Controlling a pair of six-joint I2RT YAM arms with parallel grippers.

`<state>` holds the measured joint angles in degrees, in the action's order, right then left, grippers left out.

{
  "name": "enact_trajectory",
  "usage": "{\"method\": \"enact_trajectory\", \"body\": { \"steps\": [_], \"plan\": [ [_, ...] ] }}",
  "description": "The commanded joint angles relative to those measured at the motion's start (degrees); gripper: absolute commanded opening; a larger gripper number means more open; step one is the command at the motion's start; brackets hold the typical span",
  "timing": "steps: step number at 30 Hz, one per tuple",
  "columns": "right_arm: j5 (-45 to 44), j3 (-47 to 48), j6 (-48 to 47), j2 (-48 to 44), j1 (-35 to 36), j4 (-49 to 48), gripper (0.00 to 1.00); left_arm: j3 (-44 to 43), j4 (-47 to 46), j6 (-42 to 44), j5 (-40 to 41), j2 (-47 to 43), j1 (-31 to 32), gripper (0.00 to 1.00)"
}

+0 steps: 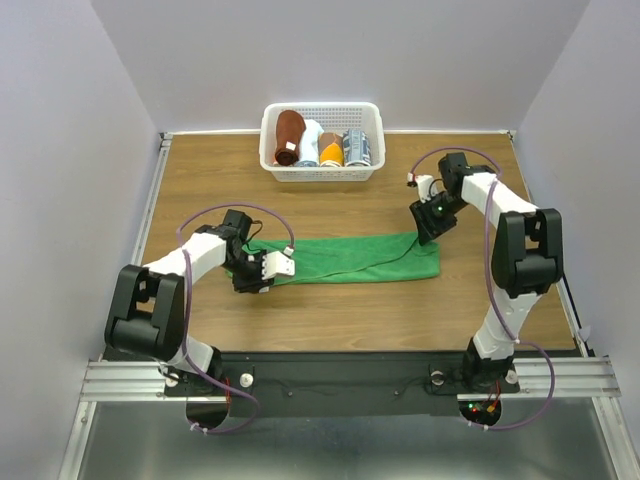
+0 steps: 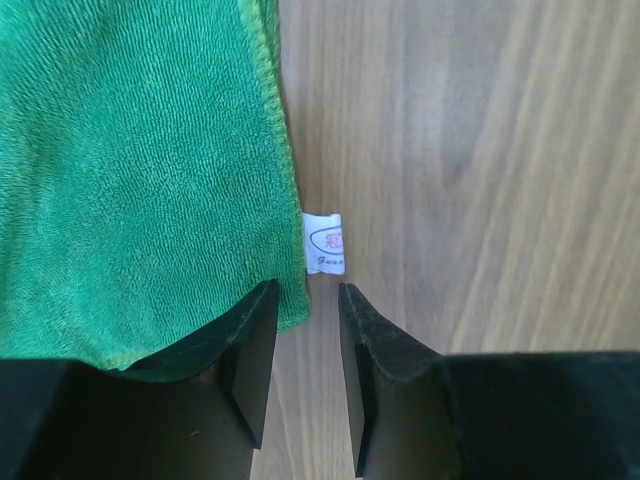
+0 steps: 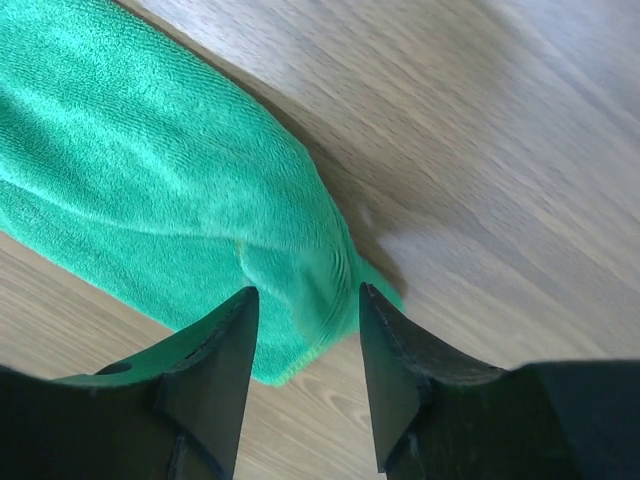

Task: Roll the towels
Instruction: Flatten the towel

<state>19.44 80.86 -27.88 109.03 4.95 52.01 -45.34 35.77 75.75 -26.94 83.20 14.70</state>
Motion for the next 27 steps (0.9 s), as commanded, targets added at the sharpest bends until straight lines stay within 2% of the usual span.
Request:
{"method": "enact_trajectory", "body": {
  "steps": [1, 2, 7, 9, 12, 18, 27],
  "plan": [
    [-0.8, 2.4, 1.7, -5.4, -1.4, -0.3, 0.49, 1.0, -2.5, -1.8, 2.3, 2.4, 0.3, 0.41],
    [-0.7, 2.3, 1.5, -6.1, -1.6, 0.0, 0.48, 1.1, -2.8, -2.2, 2.4, 2.7, 0.4, 0.41],
    [-0.6, 1.1, 0.0, -8.1, -2.0, 2.7, 0.43, 0.6, -2.9, -2.7, 3.9, 4.9, 0.7, 0.21],
    [-0.8, 0.4, -0.7, -8.9, -2.1, 3.2, 0.41, 0.3, -2.5, -2.4, 4.0, 4.5, 0.7, 0.15],
    [-0.5, 0.0, -1.5, -9.1, -2.1, 3.1, 0.39, -0.1, -1.1, -2.3, 2.8, 3.7, 0.7, 0.00],
    [2.7, 0.4, -0.4, -5.6, -1.7, 3.1, 0.38, -2.5, 0.8, -3.4, 1.6, 5.1, 0.7, 0.00],
    [1.7, -5.6, 1.0, -7.9, 1.1, 0.5, 0.32, -3.7, 1.1, -4.1, 0.9, 6.1, 0.7, 0.00]
  ]
}}
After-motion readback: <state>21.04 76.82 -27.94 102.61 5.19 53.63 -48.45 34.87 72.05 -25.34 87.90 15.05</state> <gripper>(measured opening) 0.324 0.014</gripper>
